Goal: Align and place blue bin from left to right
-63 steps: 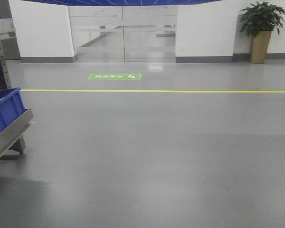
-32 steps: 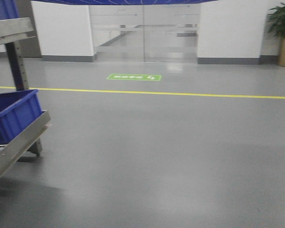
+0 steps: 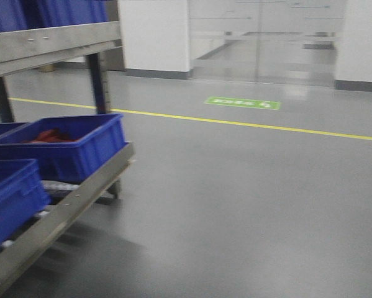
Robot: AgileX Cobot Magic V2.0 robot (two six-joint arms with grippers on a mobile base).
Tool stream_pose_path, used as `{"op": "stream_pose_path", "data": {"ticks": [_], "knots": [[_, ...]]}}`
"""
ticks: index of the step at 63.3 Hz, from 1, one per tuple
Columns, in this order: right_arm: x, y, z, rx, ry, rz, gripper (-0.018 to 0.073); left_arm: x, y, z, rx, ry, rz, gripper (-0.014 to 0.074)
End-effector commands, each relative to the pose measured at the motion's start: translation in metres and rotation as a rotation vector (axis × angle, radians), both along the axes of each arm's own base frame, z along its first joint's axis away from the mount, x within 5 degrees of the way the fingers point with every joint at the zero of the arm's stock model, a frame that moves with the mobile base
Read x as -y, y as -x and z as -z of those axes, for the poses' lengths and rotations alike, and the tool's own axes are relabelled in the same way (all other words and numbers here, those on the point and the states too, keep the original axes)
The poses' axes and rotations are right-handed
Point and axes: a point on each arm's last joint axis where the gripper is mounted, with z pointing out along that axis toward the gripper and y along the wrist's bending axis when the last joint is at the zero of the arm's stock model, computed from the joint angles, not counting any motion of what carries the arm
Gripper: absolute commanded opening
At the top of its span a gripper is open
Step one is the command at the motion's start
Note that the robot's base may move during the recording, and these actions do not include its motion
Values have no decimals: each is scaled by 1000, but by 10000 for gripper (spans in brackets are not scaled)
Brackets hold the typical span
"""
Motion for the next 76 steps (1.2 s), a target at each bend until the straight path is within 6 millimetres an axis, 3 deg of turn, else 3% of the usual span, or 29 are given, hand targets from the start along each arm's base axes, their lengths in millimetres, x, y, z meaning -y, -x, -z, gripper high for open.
{"op": "stream_pose_path", "data": {"ticks": [1, 76], "knots": [[4, 3, -20, 165, -18, -28, -70, -3, 5, -16, 118, -12, 15, -12], [4, 3, -20, 168, -19, -28, -70, -3, 5, -16, 118, -12, 15, -12]]}}
